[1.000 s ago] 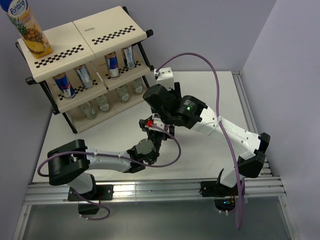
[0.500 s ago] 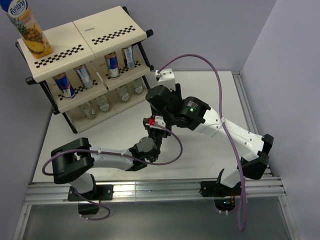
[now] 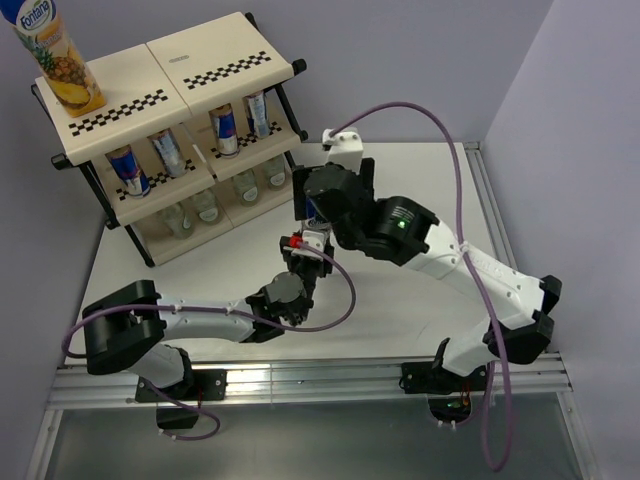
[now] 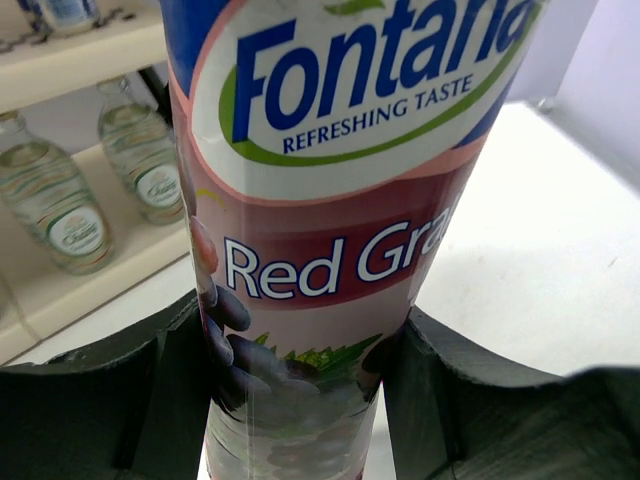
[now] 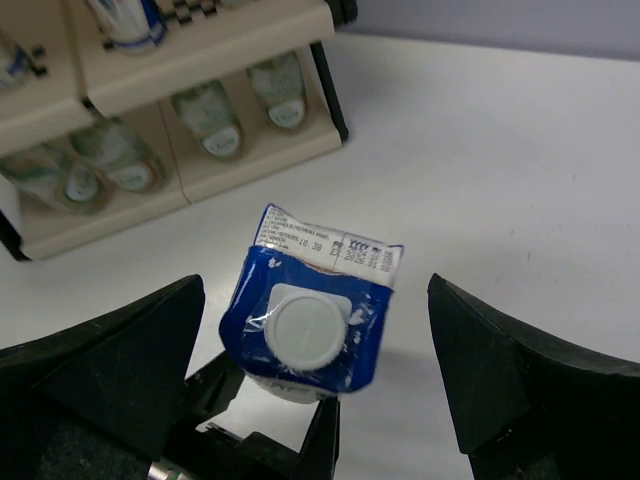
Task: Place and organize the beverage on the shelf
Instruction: Pick up the drink from the center of the board, then place the drink on the shelf.
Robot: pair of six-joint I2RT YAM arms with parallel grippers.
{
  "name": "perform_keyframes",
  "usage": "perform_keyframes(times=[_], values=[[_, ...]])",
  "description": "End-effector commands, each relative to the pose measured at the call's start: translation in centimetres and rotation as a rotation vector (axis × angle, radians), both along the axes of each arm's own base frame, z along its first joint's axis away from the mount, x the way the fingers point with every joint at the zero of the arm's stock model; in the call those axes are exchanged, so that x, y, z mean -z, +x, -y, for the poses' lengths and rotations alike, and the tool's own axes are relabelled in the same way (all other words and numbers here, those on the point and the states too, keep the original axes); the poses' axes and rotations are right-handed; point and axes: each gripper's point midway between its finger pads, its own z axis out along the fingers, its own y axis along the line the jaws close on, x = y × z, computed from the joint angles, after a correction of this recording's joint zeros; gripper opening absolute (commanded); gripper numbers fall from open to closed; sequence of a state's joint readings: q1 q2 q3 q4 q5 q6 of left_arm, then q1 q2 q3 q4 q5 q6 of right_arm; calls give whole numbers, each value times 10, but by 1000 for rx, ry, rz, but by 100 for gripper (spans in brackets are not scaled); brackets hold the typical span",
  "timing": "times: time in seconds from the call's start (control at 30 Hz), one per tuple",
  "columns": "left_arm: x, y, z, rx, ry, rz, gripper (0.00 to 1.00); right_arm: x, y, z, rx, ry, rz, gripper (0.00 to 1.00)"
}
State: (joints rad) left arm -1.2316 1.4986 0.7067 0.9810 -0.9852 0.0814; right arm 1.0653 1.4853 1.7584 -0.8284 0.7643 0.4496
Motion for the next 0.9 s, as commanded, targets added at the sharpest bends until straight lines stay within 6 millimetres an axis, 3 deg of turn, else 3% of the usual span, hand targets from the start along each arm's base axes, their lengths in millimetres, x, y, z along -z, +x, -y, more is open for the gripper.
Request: perform_keyframes(times=[0.0,0.07,0.2,0.43,0.6,0.67,0.7,0.77,0.8,0.87], values=[[-79,-5,-18,8,-303,91,51,-74,-5,22,55,212,155,100],[-90,-8,-24,10,-322,104,46,-79,-7,28,61,226,166,100],[-106,-7,-32,0,-346,117,46,-83,-13,41,65,240,175,100],[-140,0,-52,-67,-384,112,47,-70,-23,77,112,259,194,100],[-184,14,-74,-149,-379,115,47,-56,-31,127,174,298,229,100],[-199,18,-81,-173,-378,114,47,-52,-31,134,167,317,225,100],[-221,20,-90,-190,-411,131,47,-47,-31,139,168,317,220,100],[-234,22,-96,-208,-378,139,47,-40,-26,150,196,304,210,100],[-254,22,-104,-219,-403,162,48,-34,-23,151,203,289,201,100],[-265,25,-107,-240,-362,174,48,-25,-19,154,213,260,184,100]])
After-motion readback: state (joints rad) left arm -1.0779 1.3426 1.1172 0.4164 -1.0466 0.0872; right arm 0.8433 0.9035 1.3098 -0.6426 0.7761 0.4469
